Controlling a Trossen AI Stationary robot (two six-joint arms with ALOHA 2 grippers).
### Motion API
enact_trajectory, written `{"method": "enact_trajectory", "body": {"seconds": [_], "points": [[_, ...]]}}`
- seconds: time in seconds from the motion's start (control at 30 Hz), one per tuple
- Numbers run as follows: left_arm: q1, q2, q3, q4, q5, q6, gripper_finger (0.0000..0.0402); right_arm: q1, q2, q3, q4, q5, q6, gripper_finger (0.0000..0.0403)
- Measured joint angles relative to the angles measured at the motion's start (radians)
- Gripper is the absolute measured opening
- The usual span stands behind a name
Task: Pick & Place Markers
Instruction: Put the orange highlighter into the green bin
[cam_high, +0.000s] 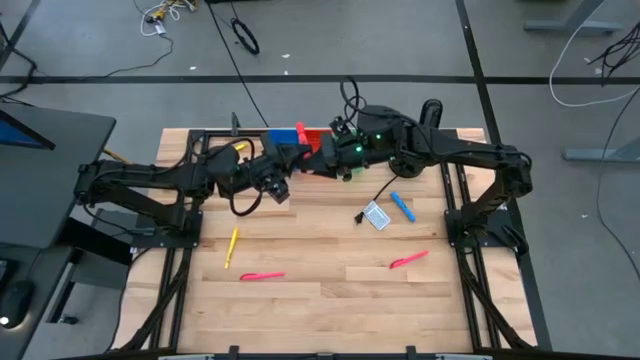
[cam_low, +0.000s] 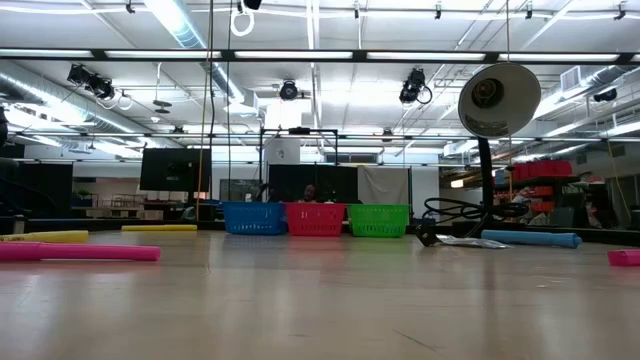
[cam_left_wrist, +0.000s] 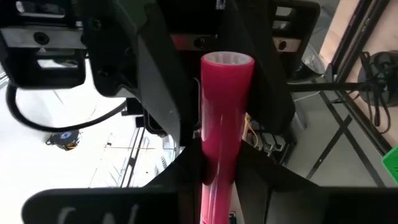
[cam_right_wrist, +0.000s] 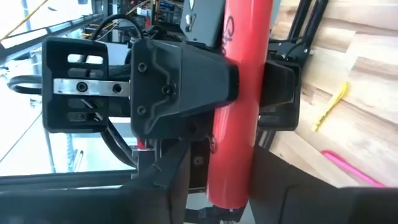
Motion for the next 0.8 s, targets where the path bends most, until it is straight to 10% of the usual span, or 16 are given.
{"method": "enact_trajectory", "body": {"seconds": [0.43,0.8], "points": [[0.001,-0.002,0.001,-0.005,0.006,-0.035,0.0087,-0.005,-0.003,0.0,-0.003,-0.001,-0.046,0.006],[0.002,-0.038,0.0,0.0,0.056,-0.759,0.0208,-0.028,-0.057,0.001,-0.074,0.012,-0.276,0.006]]}}
